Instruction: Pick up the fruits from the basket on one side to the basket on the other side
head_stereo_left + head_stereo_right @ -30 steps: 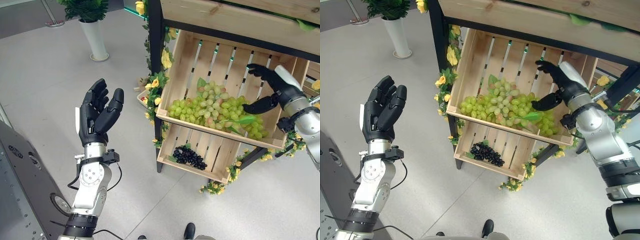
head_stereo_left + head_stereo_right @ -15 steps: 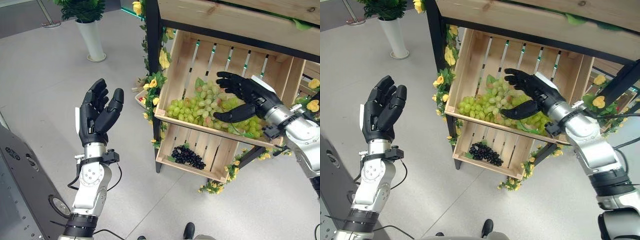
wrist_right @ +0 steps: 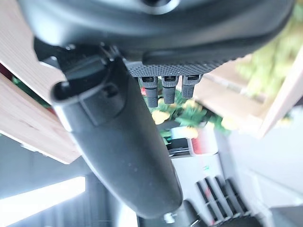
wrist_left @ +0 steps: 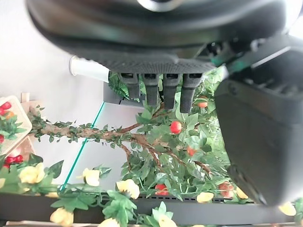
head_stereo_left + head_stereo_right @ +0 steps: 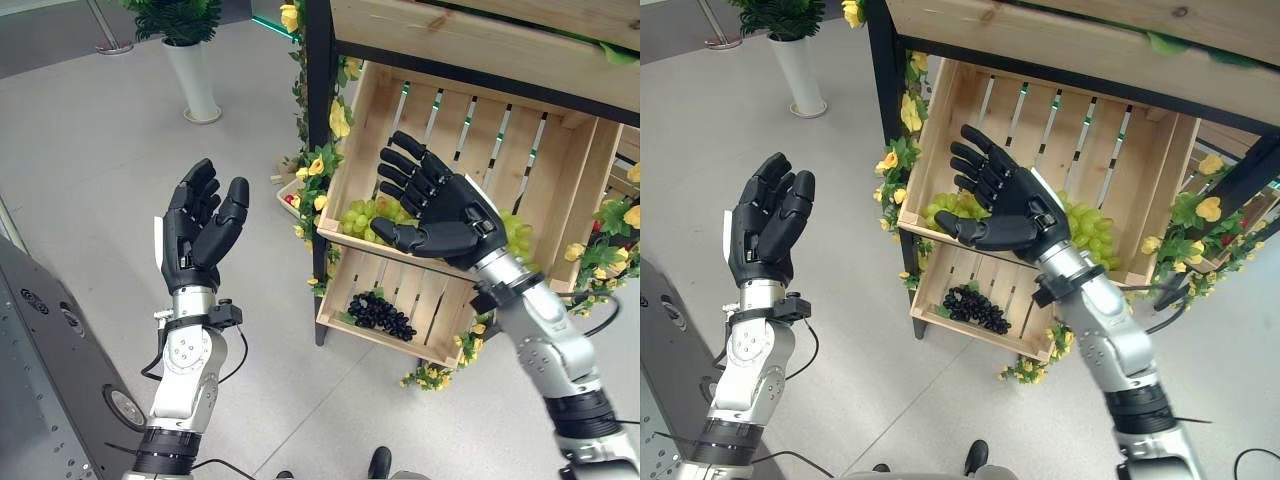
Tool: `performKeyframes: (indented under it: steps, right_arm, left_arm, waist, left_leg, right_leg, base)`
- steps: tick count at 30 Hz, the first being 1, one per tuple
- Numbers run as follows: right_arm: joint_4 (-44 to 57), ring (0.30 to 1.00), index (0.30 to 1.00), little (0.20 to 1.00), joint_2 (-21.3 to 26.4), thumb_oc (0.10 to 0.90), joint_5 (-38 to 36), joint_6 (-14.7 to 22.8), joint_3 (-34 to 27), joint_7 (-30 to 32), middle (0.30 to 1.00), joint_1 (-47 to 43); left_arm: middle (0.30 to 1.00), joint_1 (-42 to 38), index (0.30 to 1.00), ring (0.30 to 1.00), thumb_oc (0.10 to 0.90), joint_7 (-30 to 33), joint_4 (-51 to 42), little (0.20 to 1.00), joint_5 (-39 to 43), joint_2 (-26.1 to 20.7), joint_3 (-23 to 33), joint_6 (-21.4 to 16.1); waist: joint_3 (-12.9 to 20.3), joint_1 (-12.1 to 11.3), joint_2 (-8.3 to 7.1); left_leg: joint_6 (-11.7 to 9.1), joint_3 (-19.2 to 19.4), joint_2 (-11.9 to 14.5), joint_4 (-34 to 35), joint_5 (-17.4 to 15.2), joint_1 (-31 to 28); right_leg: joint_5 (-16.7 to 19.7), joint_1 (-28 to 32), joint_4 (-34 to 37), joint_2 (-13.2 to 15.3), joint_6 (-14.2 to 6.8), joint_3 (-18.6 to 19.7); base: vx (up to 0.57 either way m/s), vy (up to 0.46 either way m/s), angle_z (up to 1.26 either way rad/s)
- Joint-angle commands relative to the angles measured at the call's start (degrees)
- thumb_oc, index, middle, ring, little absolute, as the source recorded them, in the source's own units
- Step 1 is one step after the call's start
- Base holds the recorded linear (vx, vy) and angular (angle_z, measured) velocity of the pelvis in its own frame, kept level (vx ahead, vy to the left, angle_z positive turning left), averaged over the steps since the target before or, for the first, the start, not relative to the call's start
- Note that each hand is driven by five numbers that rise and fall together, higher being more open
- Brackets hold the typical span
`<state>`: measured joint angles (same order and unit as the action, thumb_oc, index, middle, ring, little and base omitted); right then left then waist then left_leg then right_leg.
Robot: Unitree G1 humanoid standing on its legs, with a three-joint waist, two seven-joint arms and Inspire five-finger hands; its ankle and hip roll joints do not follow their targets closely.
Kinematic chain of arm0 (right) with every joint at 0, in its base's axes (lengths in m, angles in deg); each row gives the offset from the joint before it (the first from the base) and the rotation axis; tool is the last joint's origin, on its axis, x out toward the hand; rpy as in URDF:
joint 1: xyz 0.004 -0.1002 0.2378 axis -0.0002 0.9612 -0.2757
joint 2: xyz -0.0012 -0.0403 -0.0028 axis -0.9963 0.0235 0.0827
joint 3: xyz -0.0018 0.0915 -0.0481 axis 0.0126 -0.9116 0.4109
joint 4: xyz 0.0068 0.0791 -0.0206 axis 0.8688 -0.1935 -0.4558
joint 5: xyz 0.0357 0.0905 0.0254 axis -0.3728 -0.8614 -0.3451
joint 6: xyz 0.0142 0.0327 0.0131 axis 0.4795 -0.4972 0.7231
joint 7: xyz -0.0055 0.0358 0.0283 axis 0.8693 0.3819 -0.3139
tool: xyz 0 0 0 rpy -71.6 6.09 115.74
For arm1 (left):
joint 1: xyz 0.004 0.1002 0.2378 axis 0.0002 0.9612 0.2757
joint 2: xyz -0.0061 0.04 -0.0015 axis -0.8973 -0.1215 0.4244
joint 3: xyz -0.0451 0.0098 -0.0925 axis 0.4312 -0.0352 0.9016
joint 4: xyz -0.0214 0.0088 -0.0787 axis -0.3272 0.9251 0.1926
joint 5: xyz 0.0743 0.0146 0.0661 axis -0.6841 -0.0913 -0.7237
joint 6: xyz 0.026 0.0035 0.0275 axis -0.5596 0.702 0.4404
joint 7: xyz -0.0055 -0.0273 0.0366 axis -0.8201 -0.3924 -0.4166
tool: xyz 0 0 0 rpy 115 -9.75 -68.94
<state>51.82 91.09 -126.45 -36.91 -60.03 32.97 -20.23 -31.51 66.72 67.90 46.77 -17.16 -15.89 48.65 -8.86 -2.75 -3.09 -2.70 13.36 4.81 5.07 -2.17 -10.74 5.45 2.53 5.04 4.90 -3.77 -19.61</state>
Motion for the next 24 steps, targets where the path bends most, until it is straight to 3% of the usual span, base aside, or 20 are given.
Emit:
performKeyframes:
  steps: [1, 11, 14, 17, 19, 20, 24]
  right_arm:
    - [5.44, 0.900, 0.900, 0.900, -1.75, 0.800, -0.54, 9.91, -2.28, -3.69, 0.900, -0.25]
    - [1.96, 0.900, 0.900, 0.900, -6.18, 0.800, 3.78, 7.97, 6.22, -10.12, 0.900, 12.52]
    - [0.25, 0.900, 0.900, 0.900, -7.07, 0.800, 2.65, 7.95, 8.68, -12.08, 0.900, 15.26]
    - [-2.05, 0.900, 0.900, 0.900, -6.67, 0.800, 2.94, 9.08, 10.57, -13.11, 0.900, 16.68]
    - [-3.16, 0.900, 0.900, 0.900, -5.86, 0.800, 3.48, 9.55, 11.08, -14.06, 0.900, 17.43]
    - [-3.98, 0.900, 0.900, 0.900, -4.99, 0.800, 3.52, 9.69, 10.99, -13.27, 0.900, 18.18]
    - [-5.24, 0.900, 0.900, 0.900, -3.49, 0.800, 6.40, 11.45, 9.96, -11.28, 0.900, 18.23]
  left_arm:
    - [0.900, -4.33, 0.900, 0.900, 0.800, -0.65, -6.44, 0.900, -1.79, -2.80, -0.60, -3.27]
    - [0.900, 1.92, 0.900, 0.900, 0.800, -3.31, -7.88, 0.900, -1.80, -2.50, -0.22, -5.14]
    - [0.900, 3.48, 0.900, 0.900, 0.800, -5.21, -7.50, 0.900, -1.76, -3.07, 0.00, -6.43]
    - [0.900, 4.10, 0.900, 0.900, 0.800, -5.48, -7.26, 0.900, -1.30, -3.55, -0.63, -7.08]
    - [0.900, 3.95, 0.900, 0.900, 0.800, -5.71, -6.46, 0.900, -1.28, -3.66, -1.50, -7.55]
    - [0.900, 3.34, 0.900, 0.900, 0.800, -6.86, -5.66, 0.900, -0.82, -3.85, -2.71, -7.68]
    - [0.900, 2.70, 0.900, 0.900, 0.800, -7.77, -5.19, 0.900, -0.29, -4.08, -4.10, -8.15]
  waist:
    - [6.59, -0.83, 0.86]
    - [5.36, -2.01, 1.62]
    - [4.85, -1.83, 1.92]
    - [4.74, -1.25, 2.04]
    - [4.84, -0.31, 2.00]
    - [4.95, 0.70, 1.88]
    - [4.53, 1.97, 1.68]
  left_leg:
    - [1.94, -2.89, -4.71, -0.07, -1.61, 4.26]
    - [4.88, -5.93, -7.59, -0.07, -1.64, 5.29]
    - [5.36, -7.36, -7.89, -0.07, -1.32, 5.63]
    - [5.24, -9.52, -7.96, -0.07, -0.65, 5.95]
    - [5.00, -11.50, -7.99, -0.07, -0.13, 6.10]
    - [4.82, -13.02, -8.12, -0.07, 0.22, 6.46]
    - [4.41, -16.96, -8.46, -0.07, 1.13, 6.85]
  right_leg:
    - [-5.83, 2.45, -8.86, 9.17, -7.95, -0.34]
    - [-3.71, -2.53, -20.00, 11.39, -8.03, 2.28]
    - [-4.41, -4.05, -23.58, 10.42, -7.26, 4.22]
    - [-6.10, -3.16, -19.42, 7.84, -6.47, 6.85]
    - [-7.63, -1.97, -14.51, 4.82, -5.80, 10.73]
    - [-7.67, -1.95, -11.83, 2.59, -5.34, 14.80]
    - [-7.39, -1.58, -9.91, -0.58, -4.15, 19.43]
  base:
    - [0.01, 0.136, 0.13]
    - [0.01, 0.159, 0.12]
    - [-0.03, 0.018, 0.21]
    - [-0.01, -0.086, 0.34]
    - [0.00, -0.192, 0.63]
    - [-0.01, -0.218, 0.79]
    - [-0.04, -0.247, 1.21]
